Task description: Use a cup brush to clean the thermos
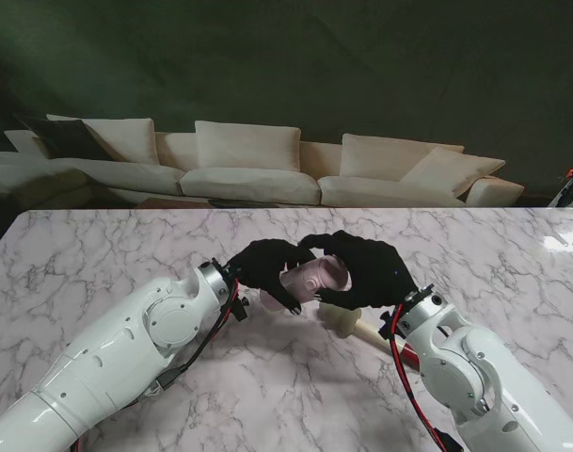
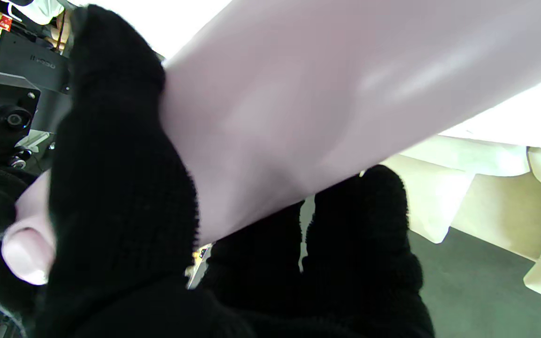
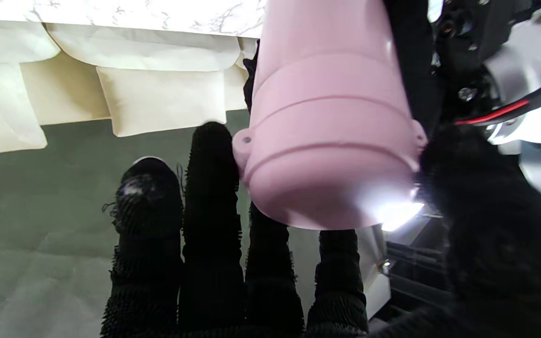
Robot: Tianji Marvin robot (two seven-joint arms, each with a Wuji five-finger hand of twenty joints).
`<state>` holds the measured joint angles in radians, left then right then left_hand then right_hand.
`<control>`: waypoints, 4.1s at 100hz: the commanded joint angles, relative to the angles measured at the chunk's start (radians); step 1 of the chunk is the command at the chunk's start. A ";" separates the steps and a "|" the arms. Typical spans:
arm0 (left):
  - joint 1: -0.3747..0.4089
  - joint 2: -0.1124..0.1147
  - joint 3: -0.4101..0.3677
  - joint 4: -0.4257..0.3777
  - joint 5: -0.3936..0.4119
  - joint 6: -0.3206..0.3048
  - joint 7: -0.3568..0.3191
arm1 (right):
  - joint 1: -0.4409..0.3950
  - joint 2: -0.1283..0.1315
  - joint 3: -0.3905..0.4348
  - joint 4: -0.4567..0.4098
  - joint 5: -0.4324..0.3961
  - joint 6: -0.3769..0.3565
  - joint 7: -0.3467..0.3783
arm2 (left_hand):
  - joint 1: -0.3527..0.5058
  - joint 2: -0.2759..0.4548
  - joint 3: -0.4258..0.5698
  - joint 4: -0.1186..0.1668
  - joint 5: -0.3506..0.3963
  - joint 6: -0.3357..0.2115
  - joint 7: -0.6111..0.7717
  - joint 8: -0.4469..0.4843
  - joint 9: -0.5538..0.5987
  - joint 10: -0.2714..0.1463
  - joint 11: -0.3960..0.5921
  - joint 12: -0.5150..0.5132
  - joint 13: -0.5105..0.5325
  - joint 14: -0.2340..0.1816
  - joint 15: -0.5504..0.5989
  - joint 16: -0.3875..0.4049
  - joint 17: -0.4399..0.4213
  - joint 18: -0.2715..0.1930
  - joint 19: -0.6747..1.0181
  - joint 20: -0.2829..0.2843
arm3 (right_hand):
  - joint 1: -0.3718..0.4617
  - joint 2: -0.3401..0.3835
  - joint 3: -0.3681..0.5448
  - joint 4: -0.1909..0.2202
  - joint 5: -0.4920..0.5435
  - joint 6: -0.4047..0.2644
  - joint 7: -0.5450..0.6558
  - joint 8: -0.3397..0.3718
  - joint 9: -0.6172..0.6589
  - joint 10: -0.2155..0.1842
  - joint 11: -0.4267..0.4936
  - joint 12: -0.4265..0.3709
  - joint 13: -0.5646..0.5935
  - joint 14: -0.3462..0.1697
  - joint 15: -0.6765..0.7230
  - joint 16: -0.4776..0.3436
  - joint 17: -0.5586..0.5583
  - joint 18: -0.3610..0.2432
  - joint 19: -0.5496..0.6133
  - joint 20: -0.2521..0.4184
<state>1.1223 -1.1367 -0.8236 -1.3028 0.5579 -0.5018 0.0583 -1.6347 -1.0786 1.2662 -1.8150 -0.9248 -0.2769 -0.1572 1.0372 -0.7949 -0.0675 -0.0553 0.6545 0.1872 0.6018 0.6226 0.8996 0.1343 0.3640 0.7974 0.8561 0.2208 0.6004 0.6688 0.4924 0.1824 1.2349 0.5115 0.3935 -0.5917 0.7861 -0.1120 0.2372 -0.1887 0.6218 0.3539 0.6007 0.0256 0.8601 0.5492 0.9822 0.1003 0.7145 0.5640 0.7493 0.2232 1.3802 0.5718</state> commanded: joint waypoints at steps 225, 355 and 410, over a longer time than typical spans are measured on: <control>-0.005 -0.005 0.000 -0.001 -0.002 -0.001 -0.007 | -0.097 -0.016 0.053 -0.025 -0.085 -0.059 -0.157 | 0.200 0.515 0.558 0.074 0.109 -0.162 0.150 0.050 0.021 -0.077 0.076 0.036 0.103 -0.061 0.209 0.064 0.016 -0.100 0.053 0.020 | -0.142 0.232 -0.238 0.061 -0.099 -0.044 -0.258 0.093 -0.428 0.072 -0.601 -0.384 -0.575 0.082 -0.538 -0.356 -0.552 0.165 -0.362 -0.098; -0.007 -0.006 0.001 0.002 -0.002 -0.014 -0.002 | -0.069 0.019 0.056 -0.060 -0.095 -0.031 0.123 | 0.198 0.515 0.561 0.076 0.109 -0.161 0.151 0.051 0.022 -0.077 0.078 0.036 0.106 -0.060 0.213 0.064 0.018 -0.099 0.058 0.021 | -0.110 0.033 -0.164 0.045 -0.041 0.367 -0.163 0.031 -0.434 0.163 -0.200 -0.230 -0.189 -0.070 0.185 0.028 -0.105 -0.065 0.033 0.109; -0.005 -0.005 -0.001 0.001 -0.002 -0.015 -0.003 | -0.054 0.006 0.015 -0.043 -0.071 0.046 0.061 | 0.197 0.515 0.563 0.076 0.110 -0.162 0.151 0.051 0.021 -0.076 0.078 0.036 0.105 -0.059 0.213 0.064 0.019 -0.099 0.059 0.020 | 0.086 0.187 0.061 -0.022 0.210 0.276 0.115 0.032 0.347 -0.004 0.022 -0.068 0.315 -0.086 0.421 0.059 0.331 -0.024 0.373 0.074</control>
<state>1.1246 -1.1378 -0.8207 -1.2922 0.5598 -0.5150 0.0632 -1.6860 -1.0611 1.2917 -1.8714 -0.9866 -0.2420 -0.0797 1.0372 -0.7979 -0.0675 -0.0638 0.6546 0.1688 0.6047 0.6196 0.8977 0.1223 0.3754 0.7984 0.8553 0.2171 0.6161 0.6709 0.4962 0.1799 1.2381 0.5115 0.4282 -0.5706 0.7581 -0.1739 0.3905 0.1150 0.6713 0.3905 0.7018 0.2312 0.7283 0.3992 1.2130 -0.0050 1.0988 0.6010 1.0190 0.1730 1.6587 0.6619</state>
